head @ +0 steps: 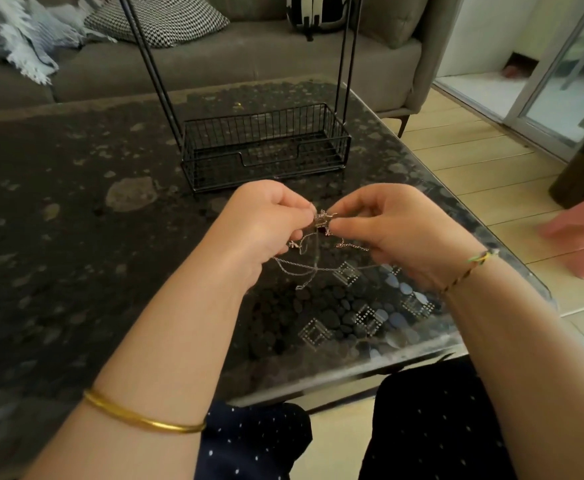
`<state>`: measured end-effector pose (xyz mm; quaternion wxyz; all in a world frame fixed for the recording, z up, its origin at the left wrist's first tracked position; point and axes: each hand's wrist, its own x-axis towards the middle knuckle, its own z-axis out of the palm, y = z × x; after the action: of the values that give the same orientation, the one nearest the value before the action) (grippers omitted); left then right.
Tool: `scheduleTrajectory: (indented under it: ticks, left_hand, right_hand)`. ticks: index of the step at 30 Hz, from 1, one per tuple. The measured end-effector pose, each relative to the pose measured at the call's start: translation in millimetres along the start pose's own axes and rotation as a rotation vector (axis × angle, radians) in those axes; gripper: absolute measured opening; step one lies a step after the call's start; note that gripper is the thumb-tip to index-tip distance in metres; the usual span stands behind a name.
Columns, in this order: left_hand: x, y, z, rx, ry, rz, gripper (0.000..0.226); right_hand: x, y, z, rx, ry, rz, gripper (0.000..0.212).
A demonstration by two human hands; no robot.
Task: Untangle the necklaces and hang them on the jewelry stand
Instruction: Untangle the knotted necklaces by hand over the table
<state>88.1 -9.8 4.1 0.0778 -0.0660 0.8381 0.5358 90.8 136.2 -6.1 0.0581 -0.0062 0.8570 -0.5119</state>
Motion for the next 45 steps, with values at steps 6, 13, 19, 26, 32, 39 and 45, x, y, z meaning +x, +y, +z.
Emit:
scheduleTrajectory:
  ticks: [6,13,19,26,32,39,45]
  left_hand:
    - [2.4,3.0,-0.4,-0.178,0.013,-0.135,0.008]
    - [5.1,2.5,1.4,-0.199,0.08,-0.159,0.009]
    - [10.1,3.4,3.5,-0.205,0.1,-0.124,0.01]
    - [9.9,3.5,0.0,-0.177,0.068,-0.089,0.009]
    - [6.1,0.9,3.4,-0.119,0.04,-0.006,0.007]
    - [5.6,-1.7,2.9,-0.096,0.062,0.03,0.007]
    - [7.1,-2.0,3.2,-0.077,0.03,0.004,0.011]
  right_hand:
    - [3.8,1.5,0.3,-0.026,0.058,-0.028,0.006]
    - [0.2,3.6,-1.4,0.034,-0.004,0.048,0.008]
    - [2.6,4.3,3.1,-0.038,0.102,0.009,0.015]
    - [2.4,-2.2,5.0,-0.023,0.166,-0.033,0.016]
    - [-0.9,-6.0,9.5,-0.016,0.01,-0.061,0.013]
    - [2.2,-3.8,16.4,-0.066,0.01,-0.088,0.009]
    - [6.2,1.3,13.3,-0.061,0.067,-0.12,0.009]
